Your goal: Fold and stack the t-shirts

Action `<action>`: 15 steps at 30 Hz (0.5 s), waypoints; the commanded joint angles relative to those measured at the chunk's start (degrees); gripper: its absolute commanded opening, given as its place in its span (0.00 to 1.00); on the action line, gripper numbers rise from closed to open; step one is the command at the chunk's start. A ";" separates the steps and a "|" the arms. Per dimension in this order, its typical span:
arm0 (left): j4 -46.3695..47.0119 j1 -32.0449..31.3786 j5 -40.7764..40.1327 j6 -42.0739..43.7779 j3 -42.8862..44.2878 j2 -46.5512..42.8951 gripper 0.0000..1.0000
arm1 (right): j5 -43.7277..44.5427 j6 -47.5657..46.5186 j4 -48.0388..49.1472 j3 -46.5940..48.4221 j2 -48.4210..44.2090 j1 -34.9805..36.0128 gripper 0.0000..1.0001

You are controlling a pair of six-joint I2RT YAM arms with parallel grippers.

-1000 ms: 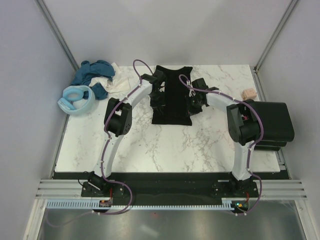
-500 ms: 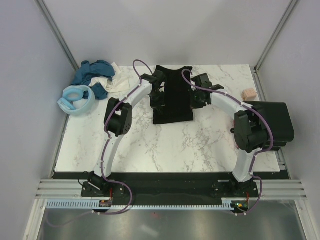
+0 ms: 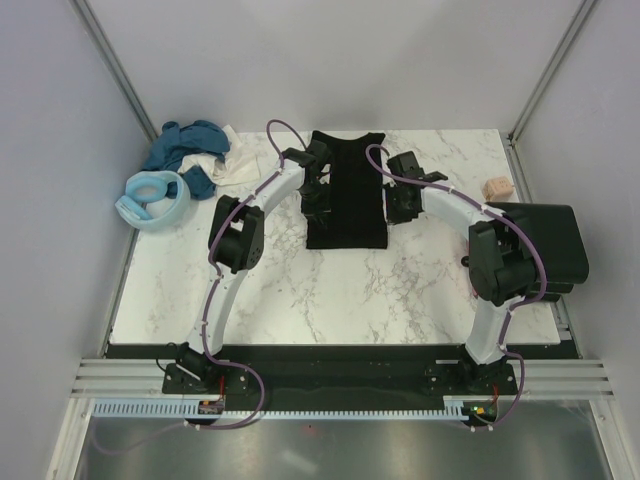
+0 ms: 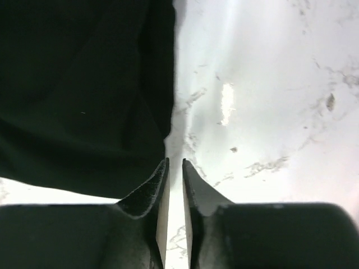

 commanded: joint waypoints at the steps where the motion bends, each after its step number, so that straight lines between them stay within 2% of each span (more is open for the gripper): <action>1: -1.26 0.13 -1.71 1.67 1.16 2.17 0.22 | 5.40 0.19 -2.25 -2.13 -2.33 -0.72 0.28; 4: -0.38 0.22 -1.36 1.49 1.68 0.24 0.23 | 5.84 0.19 -1.28 -3.10 -5.14 -1.51 0.37; 8: 2.16 0.31 -1.44 0.53 1.69 -2.84 0.24 | 3.12 -0.08 1.09 -1.61 -6.91 -2.91 0.37; 15: 5.24 0.92 -0.83 -0.97 3.00 -3.29 0.25 | -8.39 -0.17 3.73 7.60 2.30 -2.65 0.38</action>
